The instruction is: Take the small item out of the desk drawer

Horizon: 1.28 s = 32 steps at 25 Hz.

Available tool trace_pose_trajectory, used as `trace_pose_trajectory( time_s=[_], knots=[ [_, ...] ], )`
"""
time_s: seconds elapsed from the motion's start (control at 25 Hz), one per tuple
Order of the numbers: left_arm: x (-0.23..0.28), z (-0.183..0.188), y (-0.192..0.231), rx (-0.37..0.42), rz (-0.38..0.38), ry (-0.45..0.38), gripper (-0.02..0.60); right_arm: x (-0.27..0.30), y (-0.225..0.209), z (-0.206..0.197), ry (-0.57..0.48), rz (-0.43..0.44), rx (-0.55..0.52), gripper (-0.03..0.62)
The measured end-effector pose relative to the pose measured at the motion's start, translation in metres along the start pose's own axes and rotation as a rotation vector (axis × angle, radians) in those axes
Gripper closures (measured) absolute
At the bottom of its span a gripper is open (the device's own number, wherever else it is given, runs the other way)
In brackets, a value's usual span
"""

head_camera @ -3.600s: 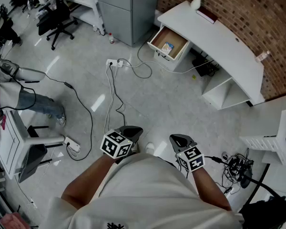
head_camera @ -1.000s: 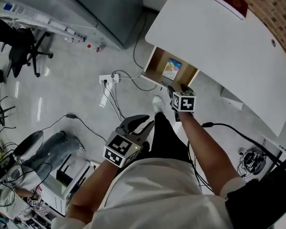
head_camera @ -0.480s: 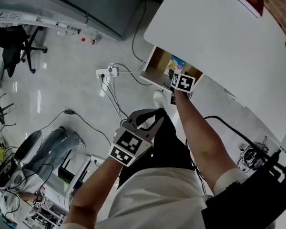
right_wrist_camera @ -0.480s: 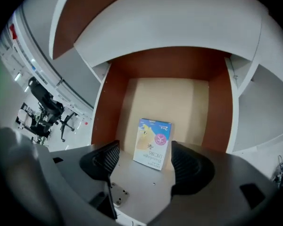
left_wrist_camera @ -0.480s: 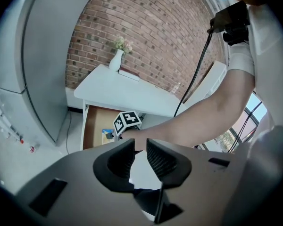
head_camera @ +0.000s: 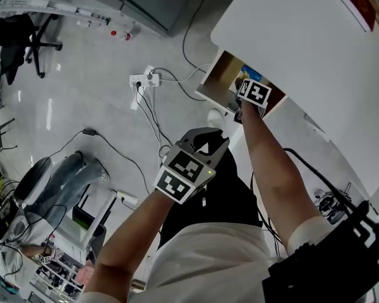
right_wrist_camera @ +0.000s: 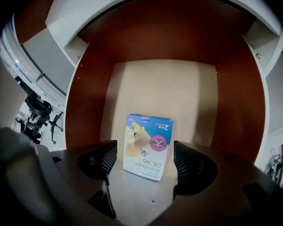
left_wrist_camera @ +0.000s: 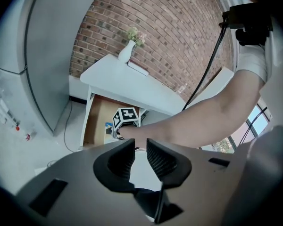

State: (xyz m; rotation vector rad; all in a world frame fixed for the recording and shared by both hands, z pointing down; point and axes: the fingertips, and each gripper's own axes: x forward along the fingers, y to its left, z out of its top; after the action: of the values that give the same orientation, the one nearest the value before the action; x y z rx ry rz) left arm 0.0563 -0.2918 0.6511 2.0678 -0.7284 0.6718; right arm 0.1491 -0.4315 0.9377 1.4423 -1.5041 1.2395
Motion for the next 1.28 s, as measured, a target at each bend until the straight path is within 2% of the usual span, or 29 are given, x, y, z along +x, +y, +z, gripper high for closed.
trace_pose_trajectory(
  time_s=[0.2, 0.84, 1.08, 1.28],
  knots=[
    [-0.004, -0.009, 0.013, -0.031, 0.013, 0.006, 0.499, 0.018, -0.001, -0.004, 0.020, -0.030, 0.058, 0.237],
    [-0.018, -0.043, 0.027, -0.118, 0.060, -0.021, 0.499, 0.038, -0.001, -0.002, 0.012, -0.151, 0.055, 0.232],
    [-0.024, -0.048, 0.036, -0.135, 0.073, -0.035, 0.499, 0.042, 0.003, -0.003, 0.039, -0.172, 0.065, 0.230],
    [-0.029, -0.054, 0.040, -0.142, 0.084, -0.045, 0.499, 0.045, 0.003, -0.004, 0.035, -0.157, 0.062, 0.230]
  ],
)
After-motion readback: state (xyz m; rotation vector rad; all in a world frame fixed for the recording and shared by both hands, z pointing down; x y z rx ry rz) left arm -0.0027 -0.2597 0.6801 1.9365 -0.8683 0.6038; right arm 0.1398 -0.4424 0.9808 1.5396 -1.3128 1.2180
